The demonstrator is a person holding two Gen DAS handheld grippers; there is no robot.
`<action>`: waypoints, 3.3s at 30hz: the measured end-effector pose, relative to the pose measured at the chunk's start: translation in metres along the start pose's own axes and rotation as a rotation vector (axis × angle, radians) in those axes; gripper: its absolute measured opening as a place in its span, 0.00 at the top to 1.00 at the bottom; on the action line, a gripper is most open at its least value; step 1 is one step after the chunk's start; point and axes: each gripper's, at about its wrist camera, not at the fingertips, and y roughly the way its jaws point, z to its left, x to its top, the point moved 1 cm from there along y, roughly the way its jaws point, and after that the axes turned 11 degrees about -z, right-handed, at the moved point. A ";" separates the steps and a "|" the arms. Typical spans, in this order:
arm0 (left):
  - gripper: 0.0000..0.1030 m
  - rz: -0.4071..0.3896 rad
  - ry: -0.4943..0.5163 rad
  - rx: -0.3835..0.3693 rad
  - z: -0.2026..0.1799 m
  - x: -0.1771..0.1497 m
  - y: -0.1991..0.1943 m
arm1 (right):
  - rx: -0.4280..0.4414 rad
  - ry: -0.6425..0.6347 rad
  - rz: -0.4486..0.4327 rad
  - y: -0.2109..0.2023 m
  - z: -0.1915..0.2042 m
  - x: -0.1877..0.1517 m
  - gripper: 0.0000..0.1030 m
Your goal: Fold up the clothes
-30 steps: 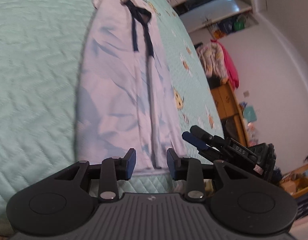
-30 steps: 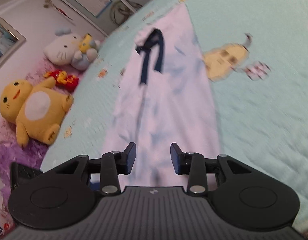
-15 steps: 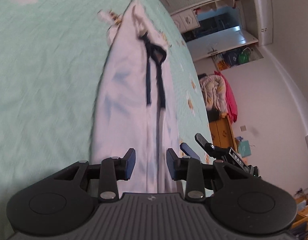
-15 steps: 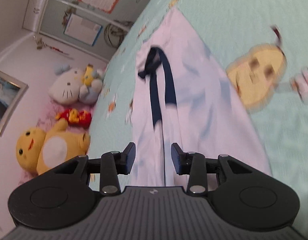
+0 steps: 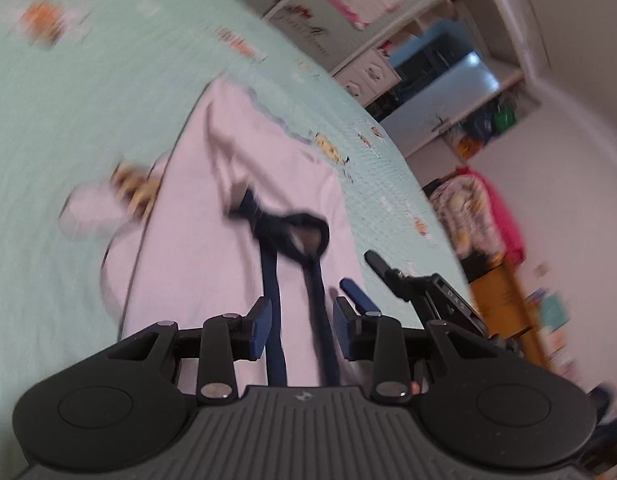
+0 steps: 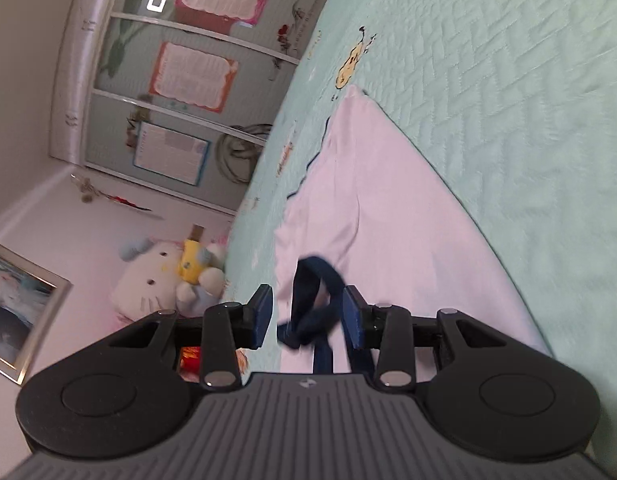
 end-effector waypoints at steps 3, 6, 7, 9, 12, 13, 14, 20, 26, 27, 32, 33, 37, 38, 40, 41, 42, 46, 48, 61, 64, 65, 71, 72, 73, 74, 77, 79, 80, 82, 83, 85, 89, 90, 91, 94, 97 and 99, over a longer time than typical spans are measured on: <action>0.67 -0.034 0.169 0.051 -0.013 0.009 0.035 | 0.072 0.028 -0.008 0.016 -0.021 0.001 0.68; 0.67 -0.042 0.353 0.074 -0.026 0.012 0.069 | 0.127 0.000 0.002 0.016 -0.020 0.004 0.67; 0.67 -0.041 0.404 0.073 -0.030 0.011 0.079 | 0.134 -0.014 0.005 0.015 -0.020 0.004 0.67; 0.66 -0.053 0.507 0.072 -0.040 0.010 0.095 | 0.138 -0.021 0.006 0.015 -0.021 0.007 0.67; 0.67 -0.060 0.646 0.095 -0.047 0.008 0.112 | 0.150 0.030 0.002 0.016 -0.028 0.011 0.68; 0.67 -0.044 0.667 0.097 -0.045 0.007 0.118 | 0.153 0.033 0.000 0.016 -0.028 0.011 0.68; 0.67 -0.026 0.686 0.101 -0.044 0.006 0.124 | 0.155 0.030 0.000 0.016 -0.028 0.011 0.68; 0.83 0.015 0.727 0.069 -0.040 0.002 0.136 | 0.171 0.055 -0.004 0.011 -0.032 0.009 0.68; 0.83 0.044 0.795 0.015 -0.051 -0.006 0.139 | 0.172 0.059 -0.004 0.010 -0.032 0.009 0.67; 0.83 0.057 0.813 0.018 -0.052 -0.009 0.141 | 0.173 0.061 -0.004 0.010 -0.033 0.009 0.67; 0.83 0.077 0.809 -0.009 -0.054 -0.013 0.142 | 0.179 0.066 -0.009 0.012 -0.033 0.008 0.67; 0.83 0.078 0.809 -0.017 -0.056 -0.014 0.141 | 0.180 0.067 -0.011 0.012 -0.033 0.008 0.67; 0.64 0.107 0.756 -0.015 -0.054 -0.014 0.140 | 0.182 0.063 -0.012 0.013 -0.031 0.008 0.66; 0.61 0.113 0.725 -0.004 -0.051 -0.013 0.142 | 0.184 0.065 -0.013 0.013 -0.031 0.008 0.66; 0.60 0.121 0.635 0.017 -0.040 -0.008 0.145 | 0.191 0.071 -0.015 0.013 -0.032 0.009 0.64; 0.60 0.124 0.573 0.019 -0.033 -0.004 0.146 | 0.193 0.072 -0.016 0.014 -0.032 0.009 0.64; 0.60 0.128 0.502 0.014 -0.026 0.000 0.147 | 0.194 0.071 -0.016 0.014 -0.032 0.009 0.63; 0.61 0.131 0.218 -0.004 0.001 0.015 0.150 | 0.197 0.067 -0.015 0.015 -0.031 0.009 0.62; 0.61 0.127 0.091 -0.011 0.011 0.021 0.150 | 0.197 0.065 -0.015 0.015 -0.031 0.010 0.62; 0.62 0.095 -0.143 -0.053 0.011 0.026 0.143 | 0.198 0.053 -0.016 0.015 -0.032 0.010 0.62; 0.62 0.070 -0.108 -0.088 0.000 0.028 0.138 | 0.213 0.078 -0.016 0.014 -0.035 0.011 0.60; 0.62 0.065 -0.088 -0.095 -0.004 0.028 0.137 | 0.219 0.091 -0.017 0.014 -0.037 0.012 0.60; 0.61 0.062 -0.089 -0.174 -0.022 0.029 0.142 | 0.232 0.129 -0.028 0.011 -0.041 0.013 0.58; 0.60 0.064 -0.106 -0.183 -0.023 0.028 0.145 | 0.234 0.138 -0.037 0.010 -0.041 0.014 0.58; 0.59 0.066 -0.128 -0.180 -0.021 0.027 0.148 | 0.239 0.152 -0.049 0.008 -0.043 0.015 0.58; 0.59 0.074 -0.157 -0.166 -0.016 0.024 0.152 | 0.245 0.168 -0.059 0.007 -0.045 0.015 0.58; 0.59 0.150 -0.190 -0.122 -0.003 0.008 0.161 | 0.258 0.198 -0.075 0.005 -0.048 0.016 0.57; 0.66 0.170 -0.123 -0.107 -0.003 -0.004 0.159 | 0.246 0.173 -0.068 0.006 -0.046 0.016 0.56; 0.66 0.172 -0.082 -0.101 -0.003 -0.010 0.157 | 0.240 0.163 -0.066 0.006 -0.045 0.015 0.56; 0.65 0.166 -0.063 -0.096 -0.003 -0.012 0.156 | 0.236 0.156 -0.064 0.006 -0.045 0.016 0.56; 0.65 0.164 -0.080 -0.090 -0.002 -0.010 0.156 | 0.236 0.155 -0.064 0.006 -0.044 0.016 0.56; 0.63 0.155 -0.115 -0.078 -0.002 -0.006 0.156 | 0.236 0.154 -0.063 0.006 -0.043 0.016 0.56; 0.59 0.082 -0.146 -0.129 -0.008 0.006 0.141 | 0.240 0.159 -0.064 0.007 -0.042 0.017 0.55; 0.58 0.069 -0.170 -0.152 -0.009 0.008 0.139 | 0.240 0.160 -0.064 0.007 -0.043 0.017 0.55; 0.58 0.062 -0.193 -0.169 -0.010 0.009 0.139 | 0.242 0.162 -0.065 0.007 -0.043 0.018 0.55; 0.58 0.082 -0.227 -0.164 -0.009 0.001 0.149 | 0.248 0.175 -0.068 0.007 -0.045 0.018 0.54; 0.72 0.126 -0.239 -0.100 0.003 -0.019 0.162 | 0.254 0.187 -0.072 0.006 -0.046 0.018 0.54; 0.76 0.120 -0.238 -0.096 0.007 -0.022 0.159 | 0.247 0.180 -0.073 0.007 -0.046 0.018 0.52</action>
